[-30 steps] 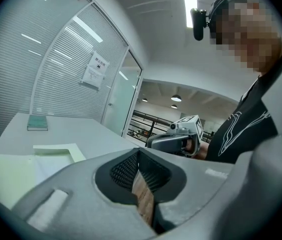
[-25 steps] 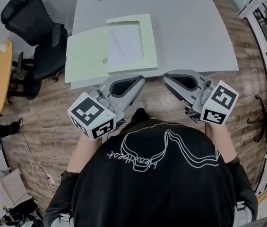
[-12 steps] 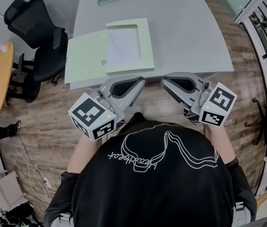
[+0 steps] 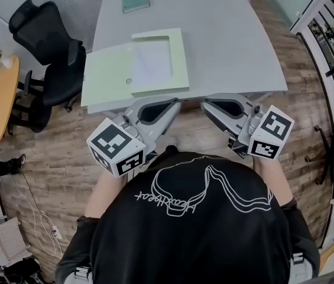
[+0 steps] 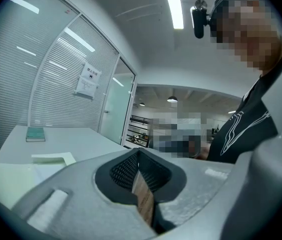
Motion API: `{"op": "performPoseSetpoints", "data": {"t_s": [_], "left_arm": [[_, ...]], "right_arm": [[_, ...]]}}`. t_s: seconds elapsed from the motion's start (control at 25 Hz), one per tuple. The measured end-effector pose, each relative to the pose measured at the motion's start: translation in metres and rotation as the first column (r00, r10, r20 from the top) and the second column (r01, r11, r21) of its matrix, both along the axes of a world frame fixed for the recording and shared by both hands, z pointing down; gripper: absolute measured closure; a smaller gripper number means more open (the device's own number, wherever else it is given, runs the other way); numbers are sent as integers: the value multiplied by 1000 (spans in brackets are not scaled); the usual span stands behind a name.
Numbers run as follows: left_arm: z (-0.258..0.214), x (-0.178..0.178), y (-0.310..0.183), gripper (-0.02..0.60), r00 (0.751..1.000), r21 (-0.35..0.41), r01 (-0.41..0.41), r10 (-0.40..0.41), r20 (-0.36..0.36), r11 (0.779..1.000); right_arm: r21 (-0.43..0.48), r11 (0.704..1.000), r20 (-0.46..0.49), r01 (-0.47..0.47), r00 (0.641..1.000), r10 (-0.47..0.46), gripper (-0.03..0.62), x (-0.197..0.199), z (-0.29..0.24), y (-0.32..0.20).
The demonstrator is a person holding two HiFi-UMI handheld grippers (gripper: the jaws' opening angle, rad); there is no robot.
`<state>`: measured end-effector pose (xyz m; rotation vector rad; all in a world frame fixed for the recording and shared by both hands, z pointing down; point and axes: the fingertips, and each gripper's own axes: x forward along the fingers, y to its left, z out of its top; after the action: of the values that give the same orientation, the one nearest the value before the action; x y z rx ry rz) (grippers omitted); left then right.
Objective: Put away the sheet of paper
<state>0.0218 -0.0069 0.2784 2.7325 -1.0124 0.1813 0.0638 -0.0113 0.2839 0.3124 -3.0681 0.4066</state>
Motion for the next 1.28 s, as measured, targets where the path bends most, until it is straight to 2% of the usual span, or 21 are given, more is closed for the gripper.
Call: {"op": "performPoseSetpoints", "data": {"t_s": [0.52,1.28], "left_arm": [[-3,10,12,571,1000,17,11,-11,6,1000],[1,5,10,571,999,15,39,-39,17,999]], "right_arm": [[19,1000,7,10,1000,-10,586,9,-5,13],[41,999,1,21,1000,-21,586,5,-6,13]]}}
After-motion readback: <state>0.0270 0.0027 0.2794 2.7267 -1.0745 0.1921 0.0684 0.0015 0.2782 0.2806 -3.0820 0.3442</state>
